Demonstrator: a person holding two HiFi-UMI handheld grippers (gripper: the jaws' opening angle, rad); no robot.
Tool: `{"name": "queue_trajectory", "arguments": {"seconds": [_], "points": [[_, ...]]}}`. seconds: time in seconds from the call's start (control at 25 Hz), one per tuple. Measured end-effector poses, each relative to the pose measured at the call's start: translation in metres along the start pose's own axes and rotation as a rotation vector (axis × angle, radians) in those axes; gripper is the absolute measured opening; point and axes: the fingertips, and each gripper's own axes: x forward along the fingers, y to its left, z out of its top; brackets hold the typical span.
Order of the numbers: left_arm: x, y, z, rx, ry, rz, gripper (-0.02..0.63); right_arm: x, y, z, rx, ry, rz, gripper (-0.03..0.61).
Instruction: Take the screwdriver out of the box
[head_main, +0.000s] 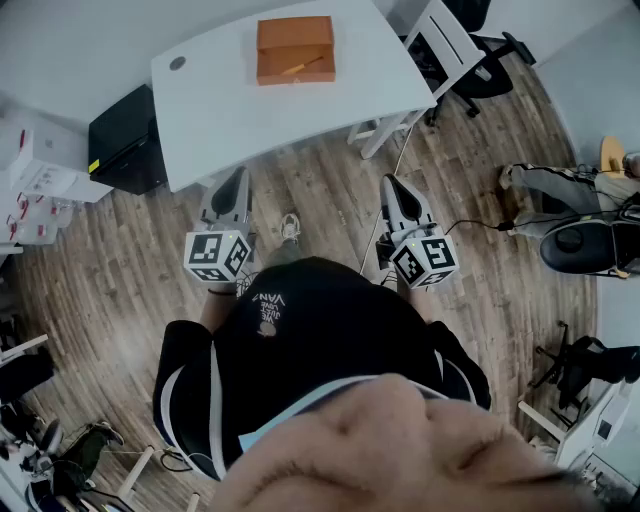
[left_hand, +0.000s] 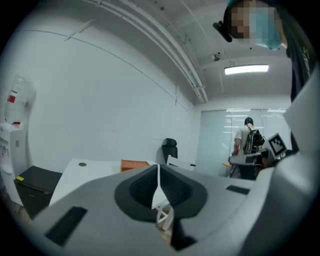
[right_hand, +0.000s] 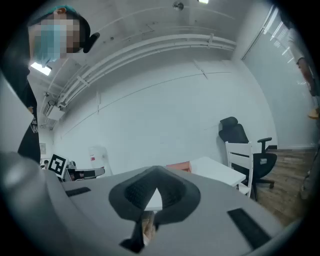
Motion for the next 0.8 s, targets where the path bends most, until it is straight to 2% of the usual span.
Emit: {"name": "queue_trajectory", "arguments": {"seconds": [0.8], "points": [[0.024,0.022,0.005,-0.035,-0.024,-0.008,0.023,0.033,0.001,0.000,0.025,-0.011,-0.007,0.012]]}}
